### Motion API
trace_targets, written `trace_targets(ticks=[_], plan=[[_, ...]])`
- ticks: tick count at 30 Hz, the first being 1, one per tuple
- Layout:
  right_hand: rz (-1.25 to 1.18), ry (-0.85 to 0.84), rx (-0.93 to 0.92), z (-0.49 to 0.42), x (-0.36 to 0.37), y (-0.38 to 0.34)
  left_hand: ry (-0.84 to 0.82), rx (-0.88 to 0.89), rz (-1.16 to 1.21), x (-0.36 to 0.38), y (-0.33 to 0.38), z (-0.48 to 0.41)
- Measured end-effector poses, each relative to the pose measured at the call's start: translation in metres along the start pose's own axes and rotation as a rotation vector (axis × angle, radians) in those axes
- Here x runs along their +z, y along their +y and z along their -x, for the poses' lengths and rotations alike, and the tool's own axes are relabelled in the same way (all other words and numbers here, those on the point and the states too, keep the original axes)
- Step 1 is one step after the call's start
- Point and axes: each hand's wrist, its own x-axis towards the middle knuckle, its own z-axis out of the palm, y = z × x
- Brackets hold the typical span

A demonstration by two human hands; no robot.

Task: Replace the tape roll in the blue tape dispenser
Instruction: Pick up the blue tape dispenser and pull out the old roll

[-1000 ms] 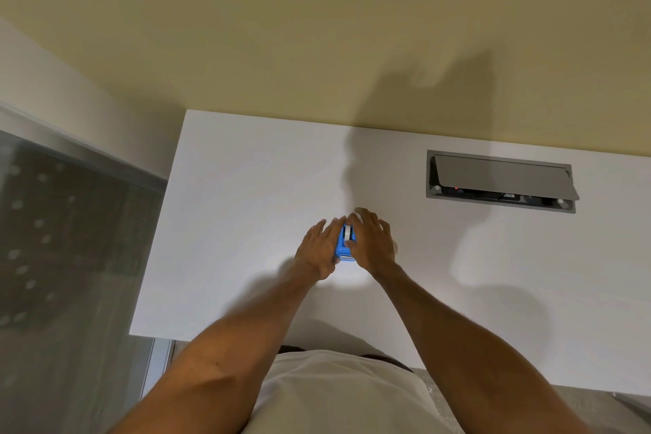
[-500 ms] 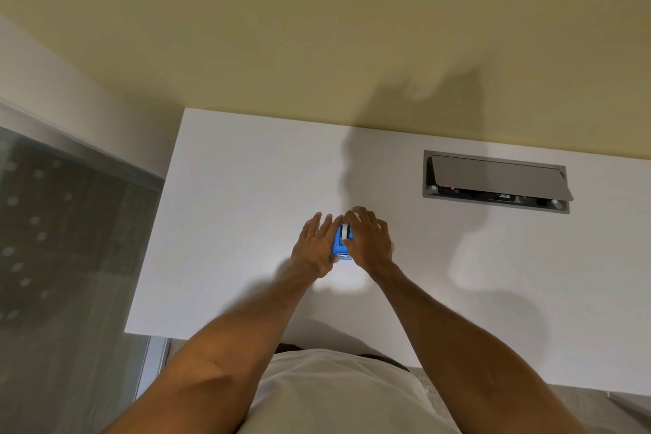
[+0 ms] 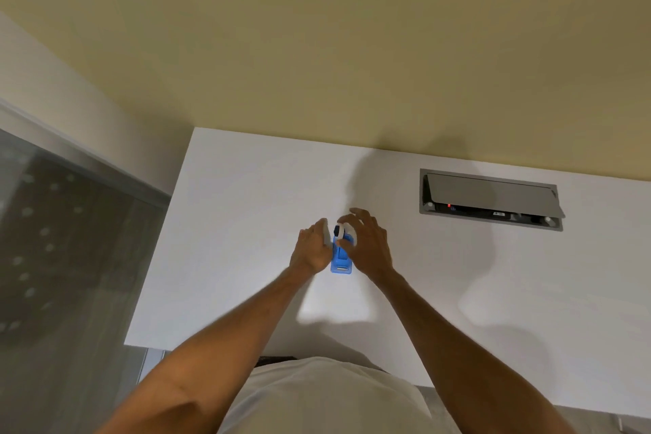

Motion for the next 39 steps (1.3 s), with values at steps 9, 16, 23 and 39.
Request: trace_targets(ticks=[9, 16, 23, 39], plan=[[-0.615, 0.07, 0.097, 0.008, -0.01, -0.012, 0.034, -0.162, 0.714, -0.024, 0.009, 0.003], [-0.474, 0.011, 0.011, 0.012, -0.02, -0.012, -0.051, -0.16, 0.934, -0.026, 0.012, 0.011], [-0.256, -0.011, -0.083, 0.017, -0.03, -0.012, -0.062, -0.141, 1.035, -0.026, 0.014, 0.017], [-0.387, 0.065, 0.02, 0.03, -0.021, -0.016, 0.056, -0.18, 0.947, -0.017, 0.019, 0.018]])
